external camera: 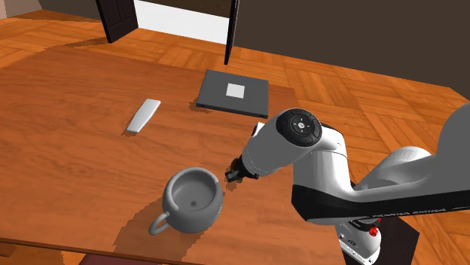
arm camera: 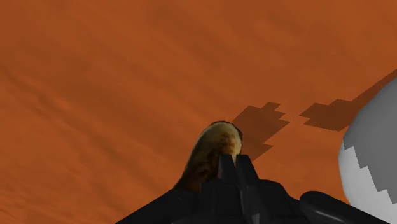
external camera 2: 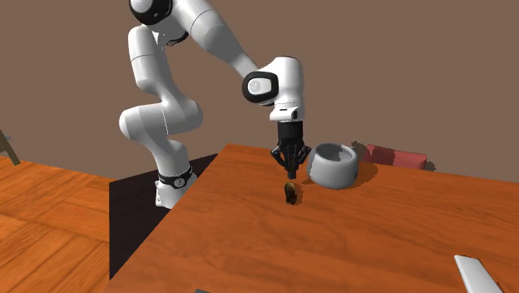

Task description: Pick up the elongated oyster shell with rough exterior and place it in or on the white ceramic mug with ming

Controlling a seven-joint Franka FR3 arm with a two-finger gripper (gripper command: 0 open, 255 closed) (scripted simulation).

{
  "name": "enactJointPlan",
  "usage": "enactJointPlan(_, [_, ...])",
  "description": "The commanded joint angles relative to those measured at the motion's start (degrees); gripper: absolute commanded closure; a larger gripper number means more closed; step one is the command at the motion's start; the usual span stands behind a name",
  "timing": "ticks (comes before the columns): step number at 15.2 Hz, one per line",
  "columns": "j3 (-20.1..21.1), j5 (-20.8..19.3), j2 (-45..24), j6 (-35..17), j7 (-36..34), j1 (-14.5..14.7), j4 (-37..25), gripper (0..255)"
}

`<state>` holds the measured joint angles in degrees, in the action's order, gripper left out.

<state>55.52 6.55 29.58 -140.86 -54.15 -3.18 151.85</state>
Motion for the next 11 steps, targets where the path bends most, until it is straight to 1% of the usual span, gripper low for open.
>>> enactJointPlan(1, [0.0,0.0,0.0,0.0,0.0,0.0,0.0,255])
enactJointPlan(4, [0.0,0.0,0.0,0.0,0.0,0.0,0.0,255])
enactJointPlan(5, [0.0,0.0,0.0,0.0,0.0,0.0,0.0,0])
enactJointPlan(7, [-9.1,9.0,-8.3,7.7,0.7,-2.1,-5.5,0])
enactJointPlan(8, [-11.1,11.3,-10.2,9.4,0.8,-2.6,-6.6,0])
enactJointPlan(11, [-9.7,10.6,-12.2,6.6,0.1,-3.5,-5.6,0])
